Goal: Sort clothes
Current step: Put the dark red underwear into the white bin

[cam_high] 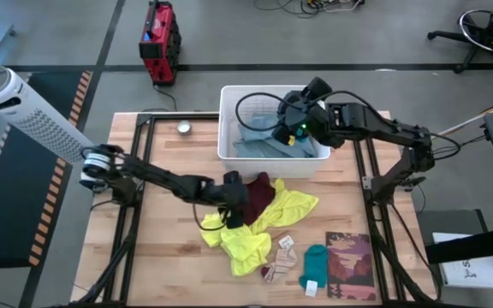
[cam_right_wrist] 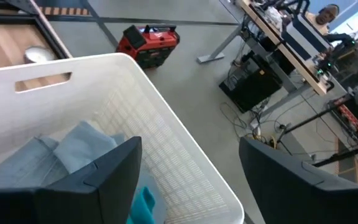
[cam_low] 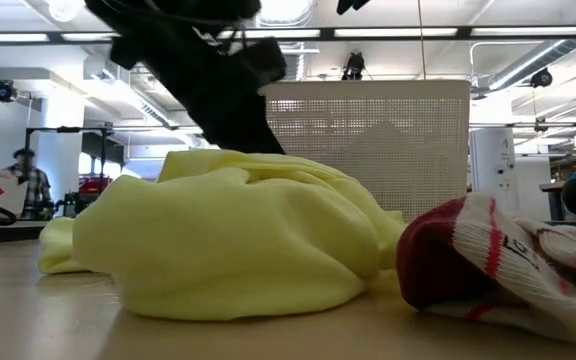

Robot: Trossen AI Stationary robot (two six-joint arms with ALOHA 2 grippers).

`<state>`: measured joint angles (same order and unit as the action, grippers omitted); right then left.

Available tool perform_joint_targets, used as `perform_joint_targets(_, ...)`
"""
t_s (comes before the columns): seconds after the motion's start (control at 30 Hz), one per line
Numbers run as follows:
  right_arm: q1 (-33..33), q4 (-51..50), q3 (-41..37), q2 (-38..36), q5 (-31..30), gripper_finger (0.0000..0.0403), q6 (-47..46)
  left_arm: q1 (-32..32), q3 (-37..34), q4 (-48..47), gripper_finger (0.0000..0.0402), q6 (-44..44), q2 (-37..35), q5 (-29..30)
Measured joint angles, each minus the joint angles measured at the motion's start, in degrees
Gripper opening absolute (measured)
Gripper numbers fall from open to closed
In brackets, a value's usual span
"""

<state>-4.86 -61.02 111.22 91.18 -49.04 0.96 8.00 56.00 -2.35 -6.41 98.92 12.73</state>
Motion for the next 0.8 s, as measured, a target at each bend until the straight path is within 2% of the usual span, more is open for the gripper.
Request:
perform_joint_targets(0.17, 0.6, -2.9, 0.0, 0.0, 0.0, 0.024, -1.6, -0.6, 4.9, -3.9, 0.0285, 3.2, 5.5, -0.5)
perform_joint_targets(0.3, 0.8, -3.9, 0.0, 0.0, 0.0, 0.0229, -2.5, -0.4, 7.9, -8.2, 0.0244, 5.5, 8.3, -0.2)
perform_joint_targets(0.4, 1.0, -3.9, 0.0, 0.0, 0.0, 0.022, -2.5, 0.3, 9.5, -10.9, 0.018, 7.5, 9.3, 0.2)
perform_joint_targets(0.57, 1.0, -4.0, 0.0, 0.0, 0.0, 0.0207, -2.5, 1.0, 11.8, -16.5, 0.0037, 7.9, 8.4, 0.3)
perform_joint_targets(0.6, 1.0, -4.1, 0.0, 0.0, 0.0, 0.0205, -2.5, 1.0, 12.5, -18.1, 0.002, 7.3, 7.8, 0.2)
perform_joint_targets(0.8, 1.3, -4.3, 0.0, 0.0, 0.0, 0.02, -2.5, 1.7, 15.4, -25.2, 0.002, 5.8, 2.6, 0.3)
